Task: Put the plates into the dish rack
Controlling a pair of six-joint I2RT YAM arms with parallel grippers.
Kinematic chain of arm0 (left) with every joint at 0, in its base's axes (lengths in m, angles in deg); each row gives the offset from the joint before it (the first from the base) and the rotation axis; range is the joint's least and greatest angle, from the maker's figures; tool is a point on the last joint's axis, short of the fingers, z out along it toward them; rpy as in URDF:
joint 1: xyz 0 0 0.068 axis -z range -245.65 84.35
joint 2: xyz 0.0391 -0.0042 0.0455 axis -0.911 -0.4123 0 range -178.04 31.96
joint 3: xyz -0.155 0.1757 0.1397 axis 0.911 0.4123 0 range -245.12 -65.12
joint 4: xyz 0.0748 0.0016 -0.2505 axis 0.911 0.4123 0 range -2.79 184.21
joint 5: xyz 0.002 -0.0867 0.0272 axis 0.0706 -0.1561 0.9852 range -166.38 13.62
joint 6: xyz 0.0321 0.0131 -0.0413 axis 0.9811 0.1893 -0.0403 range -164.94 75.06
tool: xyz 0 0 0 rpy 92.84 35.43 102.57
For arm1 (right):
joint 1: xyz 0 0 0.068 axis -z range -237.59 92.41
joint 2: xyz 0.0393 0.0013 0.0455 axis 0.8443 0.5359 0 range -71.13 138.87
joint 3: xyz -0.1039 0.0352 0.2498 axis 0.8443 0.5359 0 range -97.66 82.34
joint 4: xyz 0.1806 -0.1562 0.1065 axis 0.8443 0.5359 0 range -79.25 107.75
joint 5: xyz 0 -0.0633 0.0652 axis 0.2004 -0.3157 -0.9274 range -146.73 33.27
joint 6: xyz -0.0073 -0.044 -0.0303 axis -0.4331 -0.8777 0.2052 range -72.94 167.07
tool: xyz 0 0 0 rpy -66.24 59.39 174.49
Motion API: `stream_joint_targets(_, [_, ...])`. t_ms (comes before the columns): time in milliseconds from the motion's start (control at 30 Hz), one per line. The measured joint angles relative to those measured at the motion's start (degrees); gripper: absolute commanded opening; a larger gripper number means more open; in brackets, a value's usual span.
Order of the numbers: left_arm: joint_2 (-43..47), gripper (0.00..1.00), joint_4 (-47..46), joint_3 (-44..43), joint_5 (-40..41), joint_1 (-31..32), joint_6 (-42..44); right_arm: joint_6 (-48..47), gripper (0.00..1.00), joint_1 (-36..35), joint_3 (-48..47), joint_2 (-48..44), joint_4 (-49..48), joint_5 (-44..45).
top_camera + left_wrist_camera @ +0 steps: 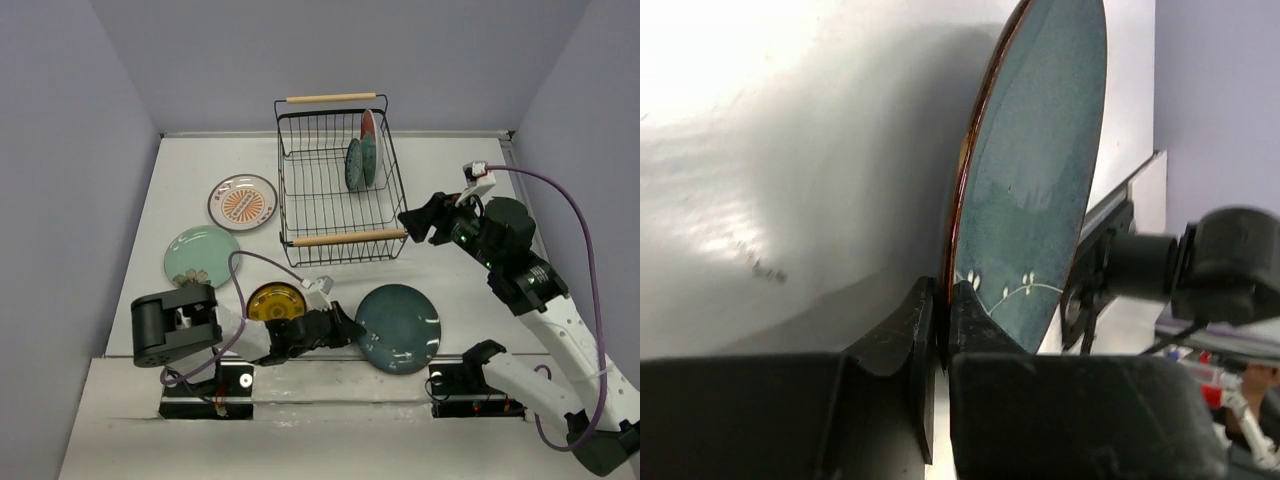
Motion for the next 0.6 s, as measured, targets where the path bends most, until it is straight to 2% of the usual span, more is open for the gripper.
stream_joint_targets(167, [14.64,0.06,7.08,5.53,1.03,1.38,6.47,-2.75,0.78,0.04,0.20,0.24,0.76,-9.84])
stream_joint_targets(300, [26.97,0.06,13.66,5.79,2.49,1.68,13.64,-4.26,0.90,0.04,0.39,0.74,1.22,-14.62])
stream_joint_targets(433, [40.76,0.06,20.37,4.31,3.74,1.66,21.09,-5.68,0.92,0.04,0.37,1.25,1.27,-18.75])
stream_joint_targets(600, [52.24,0.06,27.34,0.44,2.69,-0.39,28.81,-7.65,0.92,0.04,0.09,2.14,1.27,-24.15])
